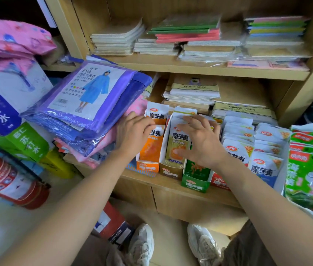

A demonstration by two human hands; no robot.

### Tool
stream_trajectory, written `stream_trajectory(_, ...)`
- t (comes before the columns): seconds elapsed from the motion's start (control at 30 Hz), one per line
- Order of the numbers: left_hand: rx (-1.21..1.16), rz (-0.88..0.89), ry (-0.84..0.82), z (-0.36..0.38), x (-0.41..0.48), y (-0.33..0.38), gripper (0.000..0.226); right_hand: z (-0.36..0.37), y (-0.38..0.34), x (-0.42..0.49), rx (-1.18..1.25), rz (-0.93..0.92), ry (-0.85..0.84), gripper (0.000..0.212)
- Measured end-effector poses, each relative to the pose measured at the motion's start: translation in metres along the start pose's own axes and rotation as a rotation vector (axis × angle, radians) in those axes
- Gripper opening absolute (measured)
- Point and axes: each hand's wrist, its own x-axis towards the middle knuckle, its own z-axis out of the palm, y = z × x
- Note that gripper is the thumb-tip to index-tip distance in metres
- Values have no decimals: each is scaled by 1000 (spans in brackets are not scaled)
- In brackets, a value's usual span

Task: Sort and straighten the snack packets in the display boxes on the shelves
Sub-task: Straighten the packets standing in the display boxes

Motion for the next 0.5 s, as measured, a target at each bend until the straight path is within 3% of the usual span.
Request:
stream_trajectory(0.2, -10, -12, 17, 3, 6, -5, 31, 28, -31, -14, -124, -287, -35, 68)
stream_trajectory(0.37, 64, 55, -136, -1, 27, -9, 67, 31, -33, -15, -138, -288, -116, 64)
stream_trajectory(0.5, 110, 82, -275, 1, 50, -7, 71, 32, -31, -15, -133, -286, -134, 59)
